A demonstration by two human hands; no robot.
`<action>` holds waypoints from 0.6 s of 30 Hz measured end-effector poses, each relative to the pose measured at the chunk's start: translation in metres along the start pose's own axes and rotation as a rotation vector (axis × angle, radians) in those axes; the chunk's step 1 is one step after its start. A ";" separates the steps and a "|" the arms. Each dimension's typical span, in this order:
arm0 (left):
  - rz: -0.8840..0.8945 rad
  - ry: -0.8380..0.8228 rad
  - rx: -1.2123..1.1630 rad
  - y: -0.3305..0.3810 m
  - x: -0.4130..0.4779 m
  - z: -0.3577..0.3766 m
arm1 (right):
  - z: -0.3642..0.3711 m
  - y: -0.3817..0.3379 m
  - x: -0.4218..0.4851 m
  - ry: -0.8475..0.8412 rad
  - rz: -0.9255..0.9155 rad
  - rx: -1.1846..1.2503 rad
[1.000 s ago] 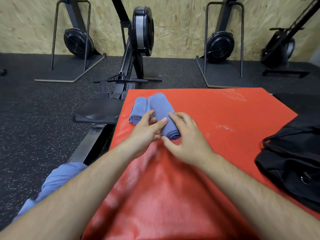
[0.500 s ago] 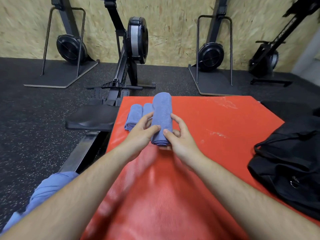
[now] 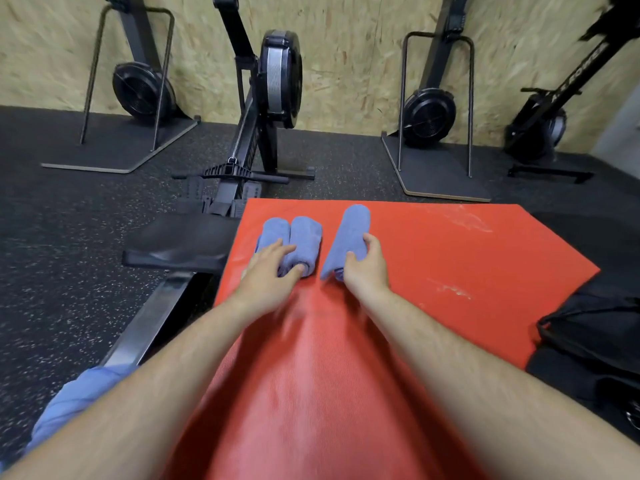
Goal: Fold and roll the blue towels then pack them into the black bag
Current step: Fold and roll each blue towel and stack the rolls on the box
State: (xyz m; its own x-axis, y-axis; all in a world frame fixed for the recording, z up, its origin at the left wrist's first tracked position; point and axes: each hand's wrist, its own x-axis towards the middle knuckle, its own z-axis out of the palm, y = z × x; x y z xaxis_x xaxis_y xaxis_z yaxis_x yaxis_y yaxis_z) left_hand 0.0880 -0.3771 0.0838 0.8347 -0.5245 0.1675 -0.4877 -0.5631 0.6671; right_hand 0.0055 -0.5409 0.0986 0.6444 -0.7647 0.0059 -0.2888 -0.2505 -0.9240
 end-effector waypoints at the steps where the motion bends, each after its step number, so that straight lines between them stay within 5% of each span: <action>1: -0.026 -0.005 0.041 -0.006 0.002 0.000 | 0.001 0.003 0.011 0.022 0.029 -0.067; 18: -0.037 -0.165 0.051 -0.036 0.008 0.002 | 0.033 0.023 0.047 -0.276 0.021 -0.522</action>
State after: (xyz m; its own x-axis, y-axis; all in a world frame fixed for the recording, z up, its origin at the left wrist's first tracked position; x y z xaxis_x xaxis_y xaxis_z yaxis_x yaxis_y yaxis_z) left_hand 0.1116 -0.3627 0.0599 0.8014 -0.5979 0.0196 -0.4733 -0.6137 0.6319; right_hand 0.0530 -0.5632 0.0651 0.7748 -0.6075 -0.1751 -0.5689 -0.5490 -0.6123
